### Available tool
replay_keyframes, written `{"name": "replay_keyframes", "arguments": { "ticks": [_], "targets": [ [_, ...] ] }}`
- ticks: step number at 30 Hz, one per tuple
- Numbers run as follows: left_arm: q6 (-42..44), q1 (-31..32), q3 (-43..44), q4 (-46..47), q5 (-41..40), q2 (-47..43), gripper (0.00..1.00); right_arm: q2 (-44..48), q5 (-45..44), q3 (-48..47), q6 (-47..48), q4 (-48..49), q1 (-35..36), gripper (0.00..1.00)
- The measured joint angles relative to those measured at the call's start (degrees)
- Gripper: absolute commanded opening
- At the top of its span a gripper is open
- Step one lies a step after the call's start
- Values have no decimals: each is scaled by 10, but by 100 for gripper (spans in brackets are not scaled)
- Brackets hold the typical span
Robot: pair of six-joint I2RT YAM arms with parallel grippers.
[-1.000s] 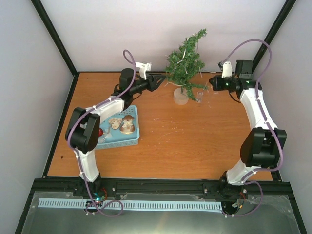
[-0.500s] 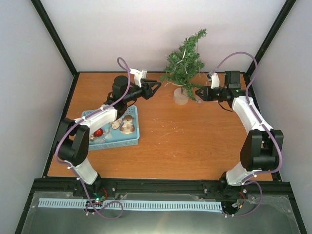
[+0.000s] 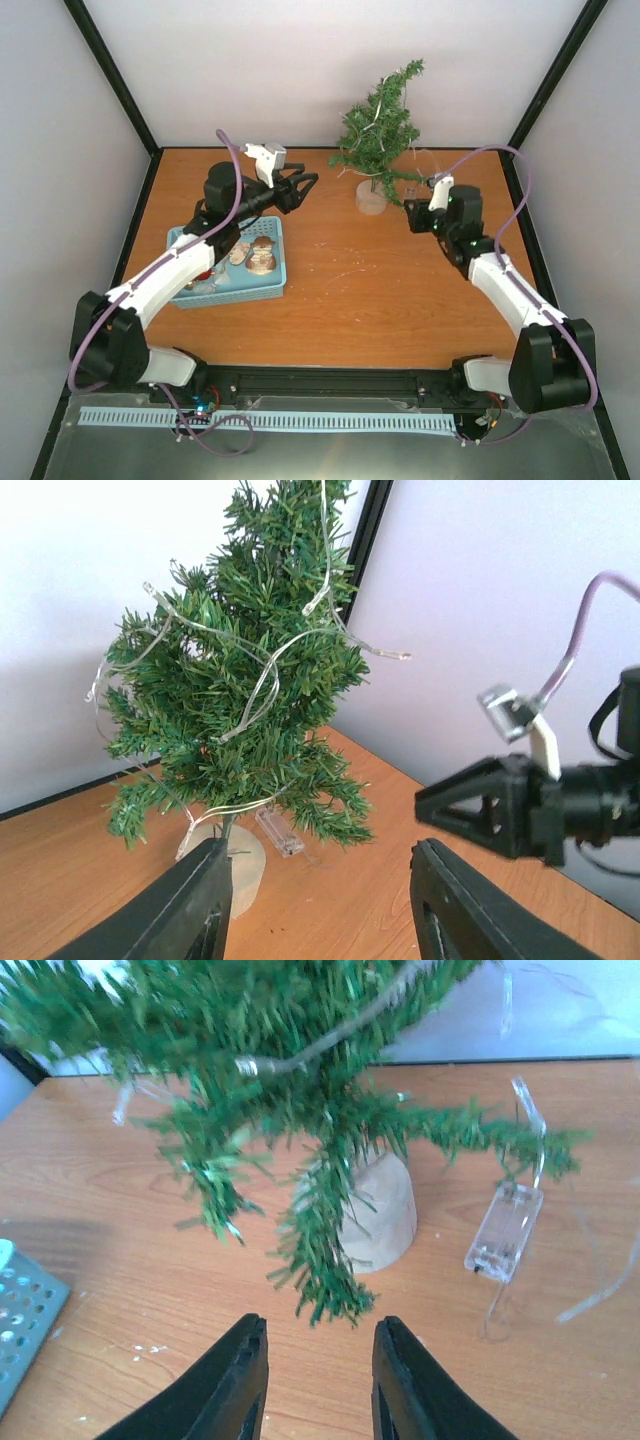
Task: Decorate the small christmas tree
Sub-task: Wrap the decoration item around the Christmas tree.
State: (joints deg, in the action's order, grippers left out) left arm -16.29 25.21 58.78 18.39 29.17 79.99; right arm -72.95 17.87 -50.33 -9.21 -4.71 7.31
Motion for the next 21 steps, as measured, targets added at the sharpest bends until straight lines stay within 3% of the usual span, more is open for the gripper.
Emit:
{"name": "replay_keyframes", "arguments": {
  "ticks": [4, 9, 21],
  "targets": [
    [13, 0, 0, -50, -11, -41, 52, -10, -79, 75, -22, 91, 25, 33],
    [31, 0, -6, -117, -16, -97, 55, -96, -148, 56, -22, 141, 15, 36],
    [71, 0, -47, -187, -21, -232, 58, -230, -136, 3, -25, 213, -13, 39]
  ]
}}
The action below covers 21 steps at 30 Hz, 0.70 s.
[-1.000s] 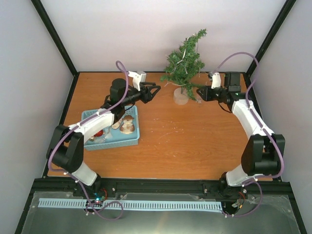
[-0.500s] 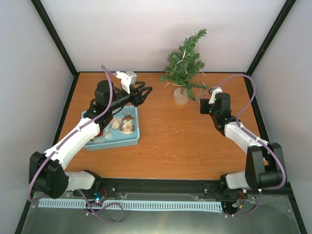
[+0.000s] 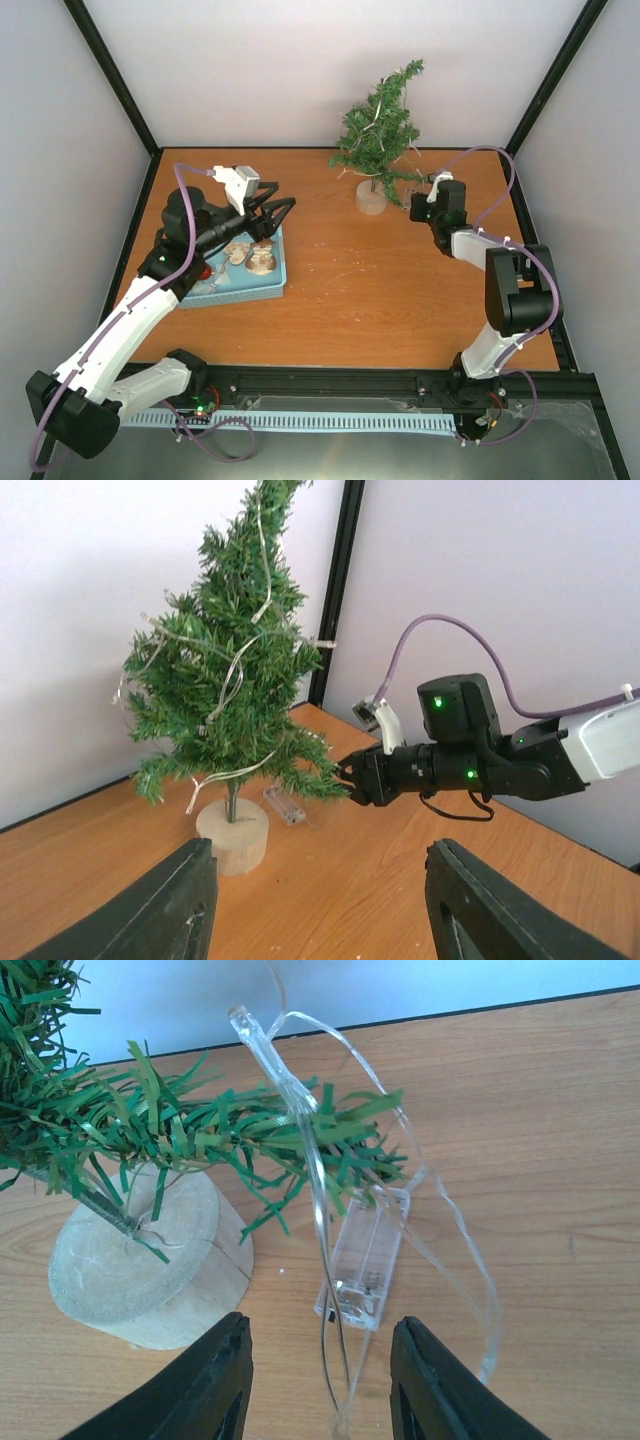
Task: Decorate the small christmas tree
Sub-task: Wrap the decoration item around the Christmas tree.
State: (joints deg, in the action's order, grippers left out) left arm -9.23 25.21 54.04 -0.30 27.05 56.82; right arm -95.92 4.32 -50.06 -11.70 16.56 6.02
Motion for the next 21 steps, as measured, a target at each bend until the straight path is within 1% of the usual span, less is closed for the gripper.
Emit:
{"name": "replay_keyframes", "arguments": {
  "ticks": [2, 3, 6, 7, 10, 13, 16, 21],
  "targets": [
    [3, 0, -2, -7, -3, -1, 58, -13, 6, -7, 2, 5, 0, 35],
    [5, 0, -3, -11, -4, -1, 58, -18, 7, -12, 4, 5, 0, 29],
    [10, 0, -3, -14, -9, -1, 58, -31, 10, -24, 15, 7, -1, 8],
    [10, 0, -3, -15, -10, -1, 57, -32, 13, -25, 16, 7, -2, 4],
    [10, 0, -5, -16, -14, -1, 54, -29, 23, -26, 23, -1, -3, 3],
    [8, 0, -9, -14, -13, 0, 51, -2, 43, -17, 27, -19, -3, 3],
    [7, 0, -19, -2, -3, 3, 50, 60, 63, 0, 33, -52, 0, 3],
    [2, 0, -31, 21, 16, 15, 49, 191, 85, 8, 51, -108, 20, 3]
  ]
}}
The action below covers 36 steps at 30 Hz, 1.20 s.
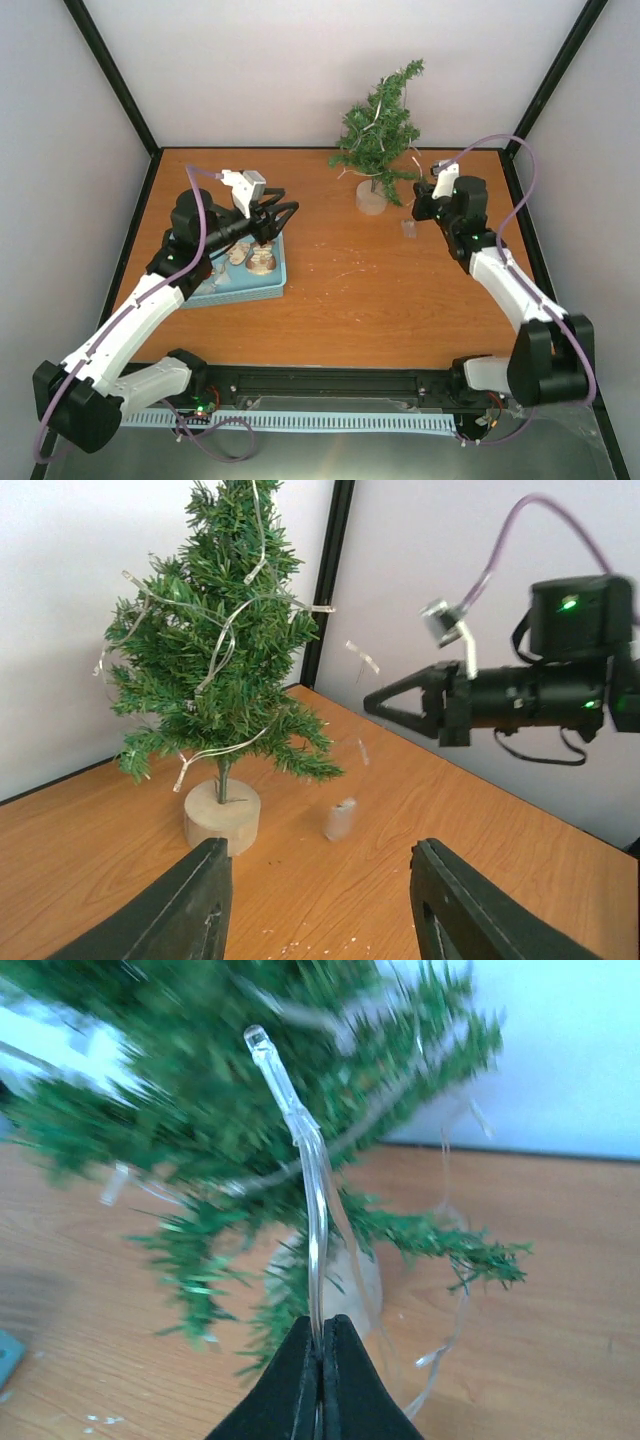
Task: Decorate the small christmas tree
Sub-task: Wrap the decoration item around the Christmas tree.
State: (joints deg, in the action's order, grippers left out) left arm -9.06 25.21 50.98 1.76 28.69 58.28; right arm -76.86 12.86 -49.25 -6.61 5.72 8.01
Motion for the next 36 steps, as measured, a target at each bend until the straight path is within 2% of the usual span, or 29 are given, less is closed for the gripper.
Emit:
{"name": "replay_keyframes", "arguments": {
  "ticks": [8, 15, 21, 26, 30, 36],
  "targets": [
    [-4, 0, 0, 20, 16, 17, 49, 162, -1, 0, 16, -77, 9, 3],
    [-5, 1, 1, 37, 27, 20, 49, 237, -4, -10, 22, -111, 10, 3],
    [-9, 3, 2, 38, 32, 27, 49, 232, -66, -8, 23, -107, 10, 3],
    [-10, 3, 2, 40, 33, 27, 50, 172, -137, -5, 23, -94, -1, 3],
    [-10, 3, 2, 40, 34, 27, 50, 129, -193, -6, 24, -95, -44, 3],
    [-9, 3, 6, 35, 33, 26, 50, 120, -261, -26, 33, -91, -108, 3]
  ]
}}
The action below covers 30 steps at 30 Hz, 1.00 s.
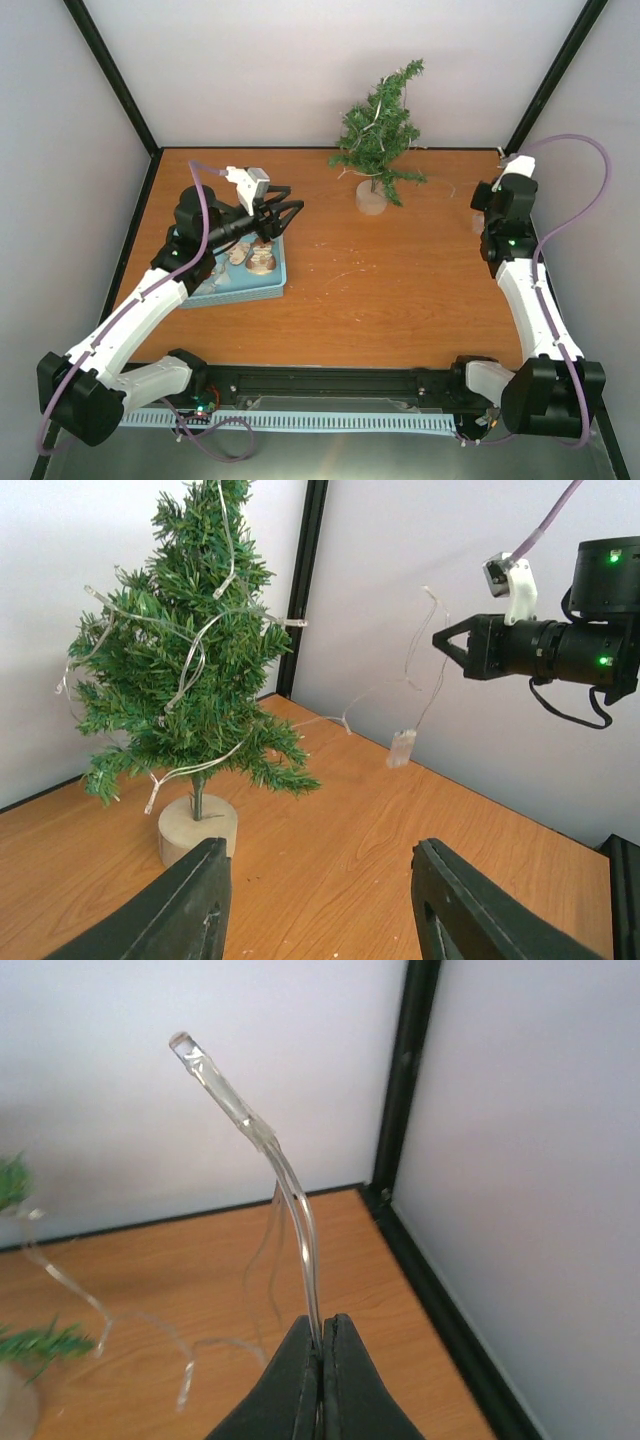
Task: Decorate the small christmas tree
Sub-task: Wrap the decoration item around the Christmas tree.
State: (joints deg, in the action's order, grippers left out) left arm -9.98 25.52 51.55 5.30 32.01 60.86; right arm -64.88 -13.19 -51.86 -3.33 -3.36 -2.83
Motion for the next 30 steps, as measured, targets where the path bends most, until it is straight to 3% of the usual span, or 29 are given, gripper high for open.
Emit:
{"name": "replay_keyframes", "arguments": {
  "ticks": [5, 10, 22, 30],
  "targets": [
    [0, 0, 6, -2, 0, 0, 50, 1, -17, -33, 21, 6, -20, 3],
    [1, 0, 6, -2, 5, 0, 50, 26, 36, -45, 31, 8, -21, 3],
    [8, 0, 6, 2, 16, 3, 50, 125, 308, -69, -8, -33, -10, 3],
    [6, 2, -9, 59, 40, 16, 50, 118, 420, -31, -87, 35, 86, 3]
  ]
}}
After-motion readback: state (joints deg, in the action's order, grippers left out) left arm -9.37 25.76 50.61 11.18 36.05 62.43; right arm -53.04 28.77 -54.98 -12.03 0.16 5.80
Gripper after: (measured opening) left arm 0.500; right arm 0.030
